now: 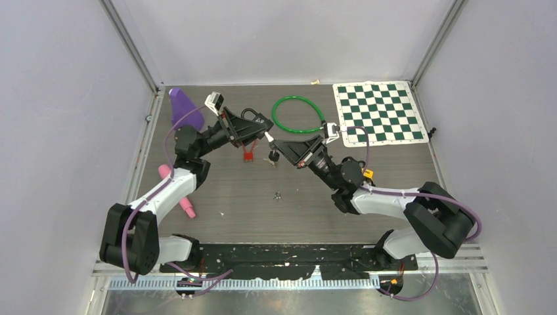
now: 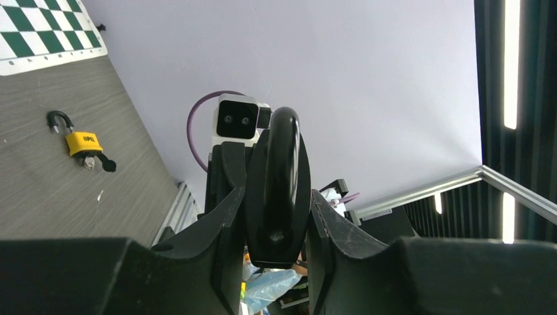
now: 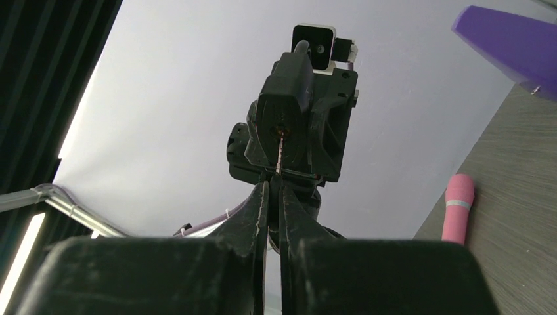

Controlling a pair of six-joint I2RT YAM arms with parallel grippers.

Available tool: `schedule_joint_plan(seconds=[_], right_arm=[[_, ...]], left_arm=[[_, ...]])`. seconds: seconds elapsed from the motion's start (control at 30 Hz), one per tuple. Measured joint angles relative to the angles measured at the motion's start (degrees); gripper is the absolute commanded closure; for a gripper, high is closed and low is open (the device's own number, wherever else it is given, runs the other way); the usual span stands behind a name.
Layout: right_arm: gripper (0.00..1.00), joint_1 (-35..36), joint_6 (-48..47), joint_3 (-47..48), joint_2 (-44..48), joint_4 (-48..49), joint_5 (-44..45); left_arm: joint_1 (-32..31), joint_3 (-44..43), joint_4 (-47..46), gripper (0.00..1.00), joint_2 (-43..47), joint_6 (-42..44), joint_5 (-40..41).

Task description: Unlock with the key

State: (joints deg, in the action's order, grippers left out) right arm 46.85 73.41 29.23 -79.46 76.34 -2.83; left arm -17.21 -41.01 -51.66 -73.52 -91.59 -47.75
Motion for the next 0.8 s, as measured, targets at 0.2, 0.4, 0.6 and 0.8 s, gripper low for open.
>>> schedule_joint_plan(seconds=[0.2, 0.4, 0.6, 0.8], right_arm=[[0.94, -4.68, 3.43, 1.68, -3.21, 3.13, -10.40], [0.94, -7.76, 5.01, 1.64, -2.93, -1.01, -17.68], [0.95, -7.91, 1.73, 2.19, 1.53, -10.56, -19.74], [0.95, -6.71, 0.33, 2.34, 1.81, -10.84, -18.73]], left_arm=[[0.81, -0.87, 0.63, 1.00, -0.02, 0.94, -1.66], [1.90, -2.19, 12.52, 1.00, 2.27, 8.87, -5.27], [1.01, -5.84, 31.30, 1.00, 5.84, 21.81, -7.87], [0.31, -5.44, 31.74, 1.00, 6.67, 21.22, -7.45]])
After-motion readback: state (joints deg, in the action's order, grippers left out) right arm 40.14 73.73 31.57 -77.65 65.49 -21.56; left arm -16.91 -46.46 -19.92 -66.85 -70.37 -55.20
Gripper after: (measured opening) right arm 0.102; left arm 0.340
